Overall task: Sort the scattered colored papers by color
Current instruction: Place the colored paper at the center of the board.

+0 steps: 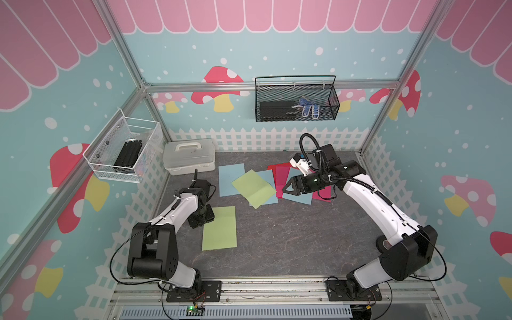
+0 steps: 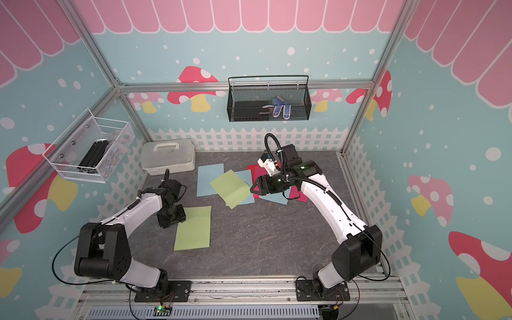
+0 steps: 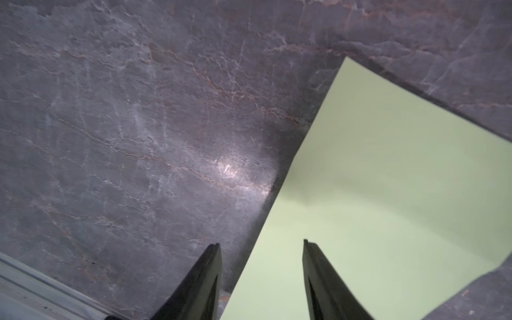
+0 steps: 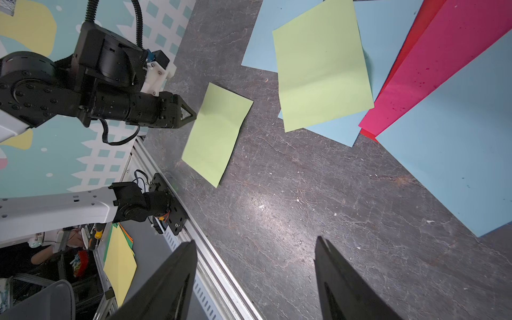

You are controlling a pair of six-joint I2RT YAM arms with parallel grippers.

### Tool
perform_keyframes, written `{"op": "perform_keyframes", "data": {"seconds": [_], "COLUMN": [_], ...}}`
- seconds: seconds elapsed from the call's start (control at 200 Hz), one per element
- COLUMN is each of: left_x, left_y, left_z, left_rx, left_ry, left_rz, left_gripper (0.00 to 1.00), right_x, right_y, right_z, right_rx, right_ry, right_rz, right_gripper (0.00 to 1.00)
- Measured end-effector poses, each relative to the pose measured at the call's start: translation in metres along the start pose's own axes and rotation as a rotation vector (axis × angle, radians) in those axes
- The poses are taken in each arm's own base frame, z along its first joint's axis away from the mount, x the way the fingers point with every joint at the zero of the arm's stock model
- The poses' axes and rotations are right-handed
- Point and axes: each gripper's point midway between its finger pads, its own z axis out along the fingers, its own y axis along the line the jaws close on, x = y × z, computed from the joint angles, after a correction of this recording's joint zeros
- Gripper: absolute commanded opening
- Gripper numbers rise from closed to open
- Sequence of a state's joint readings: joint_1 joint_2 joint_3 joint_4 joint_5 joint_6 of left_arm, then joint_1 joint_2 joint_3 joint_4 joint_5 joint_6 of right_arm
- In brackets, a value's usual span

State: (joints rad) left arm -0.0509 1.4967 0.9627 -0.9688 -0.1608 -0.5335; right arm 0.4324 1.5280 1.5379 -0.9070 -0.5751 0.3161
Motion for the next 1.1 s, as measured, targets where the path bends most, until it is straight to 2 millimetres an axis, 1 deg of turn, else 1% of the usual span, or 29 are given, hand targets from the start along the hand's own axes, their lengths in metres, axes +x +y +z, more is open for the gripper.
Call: {"op": "perform_keyframes", "data": {"seconds": [0.12, 0.175, 0.245, 0.31, 0.375, 0.4, 0.565, 0.635, 0.695, 0.816, 0.931, 1.001, 1.101], "left_x": [-0.001, -0.001, 0.0, 0.001, 0.003, 0.004, 0.015, 0.022, 0.025, 0.03, 0.046, 0.057, 0.07], "left_y": [0.005, 0.006, 0.003, -0.005, -0.023, -0.033, -0.121, -0.149, -0.17, -0.203, -0.229, -0.237, -0.241], "left_z": [-0.005, -0.006, -0.006, -0.01, -0.017, -0.021, -0.057, -0.063, -0.061, -0.05, -0.034, -0.027, -0.02], "left_rx": [-0.009, -0.008, 0.006, 0.042, 0.116, 0.153, 0.458, 0.54, 0.577, 0.599, 0.59, 0.58, 0.565], "left_ry": [-0.014, -0.013, -0.007, -0.006, -0.018, -0.03, -0.099, -0.093, -0.078, -0.041, 0.002, 0.024, 0.047], "left_rz": [-0.007, -0.009, -0.008, -0.002, 0.016, 0.028, 0.131, 0.162, 0.184, 0.221, 0.267, 0.291, 0.309], "left_gripper": [0.5, 0.48, 0.48, 0.48, 0.49, 0.49, 0.49, 0.49, 0.49, 0.48, 0.47, 0.47, 0.46], "right_x": [0.0, 0.0, 0.001, 0.003, 0.004, 0.004, 0.004, 0.004, 0.004, 0.004, 0.005, 0.005, 0.006], "right_y": [-0.001, -0.002, -0.002, -0.004, -0.006, -0.007, -0.013, -0.017, -0.021, -0.026, -0.031, -0.033, -0.037], "right_z": [0.0, 0.0, 0.001, 0.003, 0.004, 0.004, 0.007, 0.009, 0.011, 0.012, 0.013, 0.014, 0.015], "right_rx": [0.006, 0.006, 0.007, 0.008, 0.015, 0.019, 0.044, 0.062, 0.078, 0.101, 0.123, 0.135, 0.148], "right_ry": [-0.001, -0.001, 0.001, 0.006, 0.009, 0.01, 0.012, 0.016, 0.018, 0.021, 0.026, 0.028, 0.032], "right_rz": [0.001, 0.001, 0.002, 0.006, 0.011, 0.012, 0.022, 0.027, 0.029, 0.033, 0.037, 0.038, 0.041], "right_gripper": [0.7, 0.7, 0.7, 0.69, 0.68, 0.68, 0.68, 0.68, 0.68, 0.68, 0.68, 0.68, 0.68]}}
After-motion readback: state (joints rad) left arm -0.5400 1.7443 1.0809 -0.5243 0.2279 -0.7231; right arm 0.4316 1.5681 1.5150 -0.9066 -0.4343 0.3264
